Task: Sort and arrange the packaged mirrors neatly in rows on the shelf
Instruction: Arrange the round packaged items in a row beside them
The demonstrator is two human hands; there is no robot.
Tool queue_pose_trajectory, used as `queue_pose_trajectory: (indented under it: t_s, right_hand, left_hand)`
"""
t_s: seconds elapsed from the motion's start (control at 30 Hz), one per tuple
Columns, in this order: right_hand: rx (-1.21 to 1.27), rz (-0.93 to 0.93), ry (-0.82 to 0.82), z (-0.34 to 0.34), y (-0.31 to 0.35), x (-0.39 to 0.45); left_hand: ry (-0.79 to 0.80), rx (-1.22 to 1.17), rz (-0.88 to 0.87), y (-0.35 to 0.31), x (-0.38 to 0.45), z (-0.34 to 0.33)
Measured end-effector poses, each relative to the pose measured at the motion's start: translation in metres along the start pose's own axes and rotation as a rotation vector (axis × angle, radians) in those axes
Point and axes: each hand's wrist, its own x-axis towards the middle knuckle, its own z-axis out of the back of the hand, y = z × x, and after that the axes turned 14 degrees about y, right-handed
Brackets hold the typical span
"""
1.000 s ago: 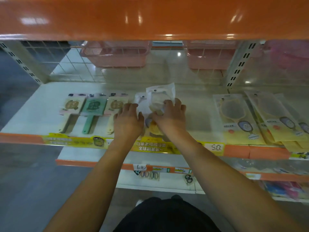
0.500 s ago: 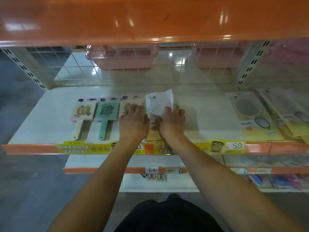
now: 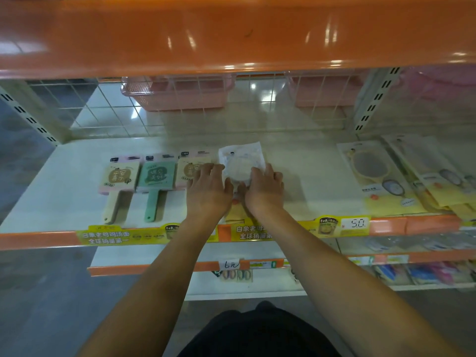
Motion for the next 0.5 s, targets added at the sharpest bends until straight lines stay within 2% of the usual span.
queue_pose_trajectory:
  t_s: [0.2,0.5]
  right_hand:
    - [0.041,-0.005,-0.089,0.028,-0.034,-0.007]
    - [0.013,-0.152,-0.183,0.074,-0.139,-0.015]
  left_hand:
    - [0.037,0.003,-0.068,-0.037,0.013,-0.006]
    - [0.124,-0.009,-0.231,-0.148,0.026,-0.049]
